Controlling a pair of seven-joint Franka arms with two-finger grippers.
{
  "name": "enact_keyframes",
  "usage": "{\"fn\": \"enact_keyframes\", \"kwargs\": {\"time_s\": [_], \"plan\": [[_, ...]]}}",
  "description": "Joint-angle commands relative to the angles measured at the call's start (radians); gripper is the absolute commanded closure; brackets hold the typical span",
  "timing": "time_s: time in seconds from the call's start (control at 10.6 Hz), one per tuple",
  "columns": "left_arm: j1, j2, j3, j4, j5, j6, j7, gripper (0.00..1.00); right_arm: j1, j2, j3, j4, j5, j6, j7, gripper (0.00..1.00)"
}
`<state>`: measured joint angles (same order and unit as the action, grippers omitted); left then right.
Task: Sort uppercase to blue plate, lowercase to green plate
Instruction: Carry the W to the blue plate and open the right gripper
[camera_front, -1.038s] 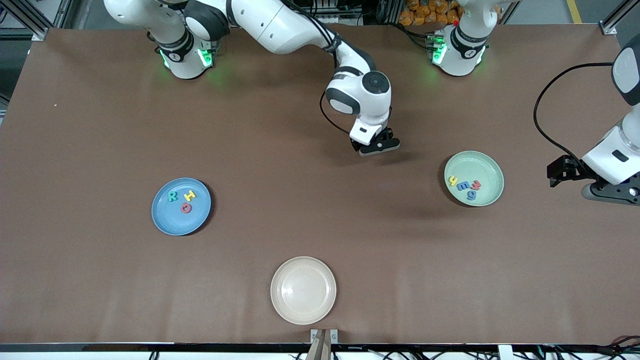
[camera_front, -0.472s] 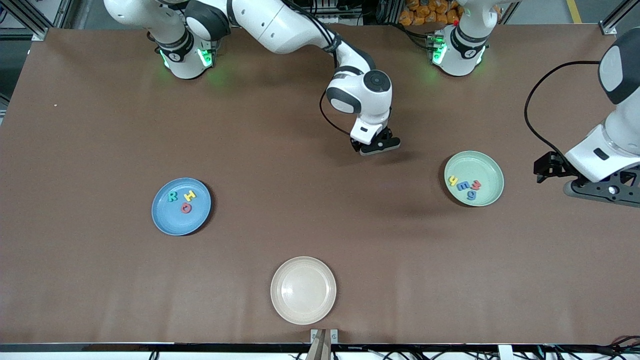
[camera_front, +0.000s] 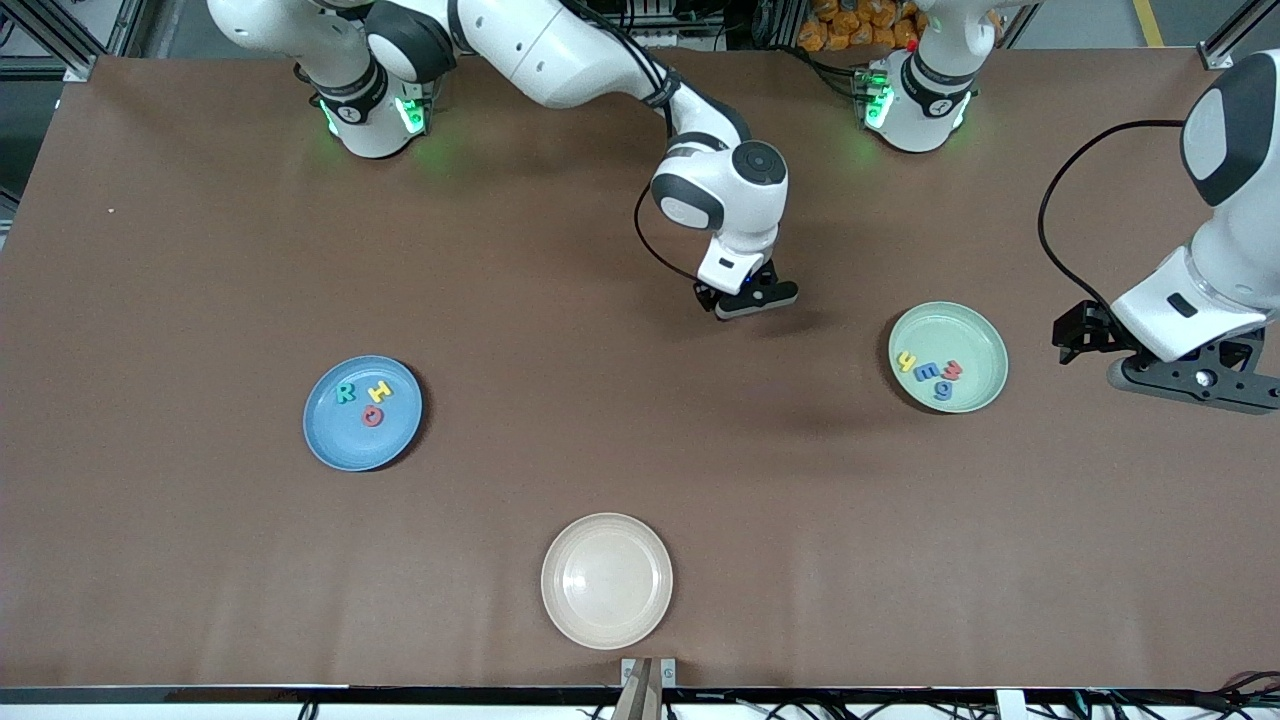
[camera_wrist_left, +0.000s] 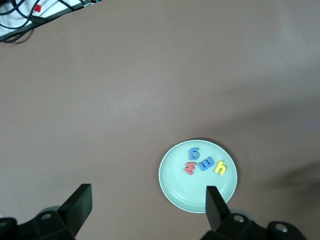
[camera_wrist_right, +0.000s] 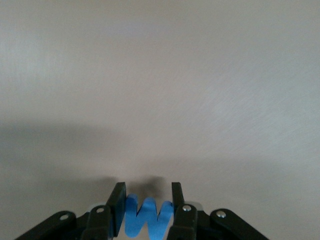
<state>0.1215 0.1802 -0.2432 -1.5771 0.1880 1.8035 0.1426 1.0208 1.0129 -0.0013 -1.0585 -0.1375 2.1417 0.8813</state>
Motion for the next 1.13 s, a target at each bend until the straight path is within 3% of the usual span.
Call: {"fn": "enact_keyframes", "kwargs": {"time_s": [0.0, 0.28, 0.66, 1.04], "plan": [[0.006, -0.019, -0.008, -0.006, -0.028, -0.021, -0.012, 0.00, -0.089, -0.117, 0.011, -0.020, 0.074, -0.103, -0.079, 1.00], [0.010, -0.027, -0.010, 0.000, -0.032, -0.068, -0.012, 0.00, -0.236, -0.232, 0.007, -0.047, 0.108, -0.296, -0.195, 1.00], [-0.003, -0.031, -0.007, 0.032, -0.044, -0.099, -0.043, 0.00, -0.506, -0.544, 0.003, -0.453, 0.121, -0.309, -0.497, 1.00], [-0.034, 0.019, -0.008, 0.038, -0.067, -0.047, -0.121, 0.00, -0.698, -0.629, -0.080, -0.674, 0.121, -0.212, -0.721, 1.00]]}}
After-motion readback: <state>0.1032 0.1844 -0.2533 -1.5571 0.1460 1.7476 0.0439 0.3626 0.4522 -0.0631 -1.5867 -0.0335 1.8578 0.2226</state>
